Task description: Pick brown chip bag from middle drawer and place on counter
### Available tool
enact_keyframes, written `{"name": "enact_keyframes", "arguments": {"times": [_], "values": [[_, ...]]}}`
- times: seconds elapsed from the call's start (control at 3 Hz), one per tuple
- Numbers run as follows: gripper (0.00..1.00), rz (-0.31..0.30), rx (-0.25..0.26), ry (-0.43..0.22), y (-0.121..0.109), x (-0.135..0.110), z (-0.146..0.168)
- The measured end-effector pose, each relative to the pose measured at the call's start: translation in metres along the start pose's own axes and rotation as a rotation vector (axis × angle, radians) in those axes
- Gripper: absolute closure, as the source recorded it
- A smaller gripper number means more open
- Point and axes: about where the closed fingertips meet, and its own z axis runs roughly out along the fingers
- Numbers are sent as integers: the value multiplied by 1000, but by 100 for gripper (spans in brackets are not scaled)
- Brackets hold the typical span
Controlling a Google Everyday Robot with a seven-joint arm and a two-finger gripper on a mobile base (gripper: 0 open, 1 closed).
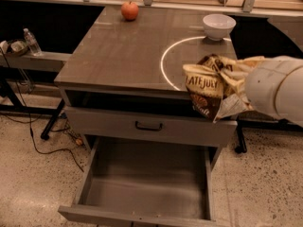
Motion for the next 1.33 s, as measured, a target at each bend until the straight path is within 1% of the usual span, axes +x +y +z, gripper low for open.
{"name": "enact_keyframes", "arguments": {"times": [0.33,0.67,1.0,1.33], "values": [[100,-112,64,-112,-40,-80,-12],[100,-170,50,-179,-45,-129,-10],[100,-204,-37,-224,-16,-154,22],[100,-243,-155,-289,23,-186,85]]}}
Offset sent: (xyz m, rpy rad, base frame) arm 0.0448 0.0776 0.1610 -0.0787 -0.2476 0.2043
